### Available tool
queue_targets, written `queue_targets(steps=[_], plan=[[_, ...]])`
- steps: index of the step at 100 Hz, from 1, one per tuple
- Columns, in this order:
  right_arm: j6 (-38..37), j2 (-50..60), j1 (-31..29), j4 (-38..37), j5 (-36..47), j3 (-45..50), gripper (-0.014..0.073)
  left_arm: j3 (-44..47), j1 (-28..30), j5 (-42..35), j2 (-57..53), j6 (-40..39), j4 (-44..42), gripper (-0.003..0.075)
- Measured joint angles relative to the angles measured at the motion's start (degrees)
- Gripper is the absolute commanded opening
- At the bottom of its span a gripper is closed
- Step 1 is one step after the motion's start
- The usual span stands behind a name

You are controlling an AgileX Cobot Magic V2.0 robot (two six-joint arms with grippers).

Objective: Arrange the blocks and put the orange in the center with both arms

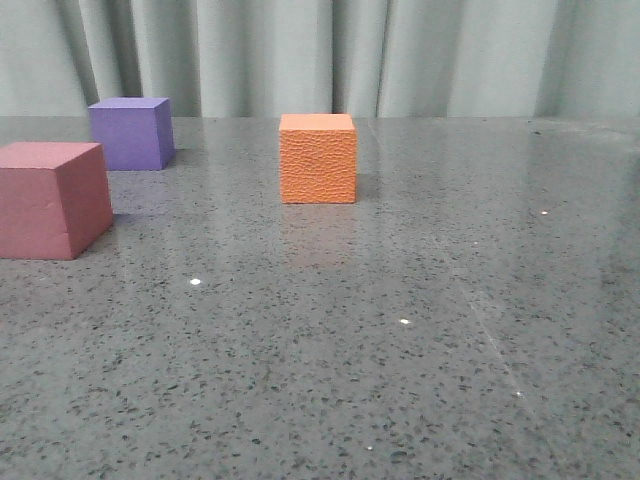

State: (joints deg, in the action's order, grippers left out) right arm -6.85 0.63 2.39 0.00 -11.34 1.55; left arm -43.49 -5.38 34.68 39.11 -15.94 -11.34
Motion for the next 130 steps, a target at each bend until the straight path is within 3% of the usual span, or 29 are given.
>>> queue_targets(steps=[7,25,60,80,106,130], plan=[[0.00,0.00,0.00,0.00,0.00,0.00,-0.0067,-0.09,0.00,-0.11,0.00,-0.11,0.23,0.0718],[0.00,0.00,0.00,0.00,0.00,0.00,-0.0067,-0.09,0.00,-0.34,0.00,-0.20,0.91,0.0640],[0.00,0.00,0.00,0.00,0.00,0.00,-0.0067,-6.26,-1.41,-3.03,3.12,-0.20,7.04,0.0616],[0.00,0.00,0.00,0.00,0.00,0.00,-0.0067,-13.90,-9.74,-4.72,12.08,-0.20,7.40,0.0606],[0.00,0.00,0.00,0.00,0.00,0.00,-0.0067,-26.77,-22.47,-8.07,31.55,-2.36,6.51,0.0606],[0.00,0.00,0.00,0.00,0.00,0.00,-0.0067,-40.83,-31.06,-3.55,51.21,-18.87,-6.80,0.0606]])
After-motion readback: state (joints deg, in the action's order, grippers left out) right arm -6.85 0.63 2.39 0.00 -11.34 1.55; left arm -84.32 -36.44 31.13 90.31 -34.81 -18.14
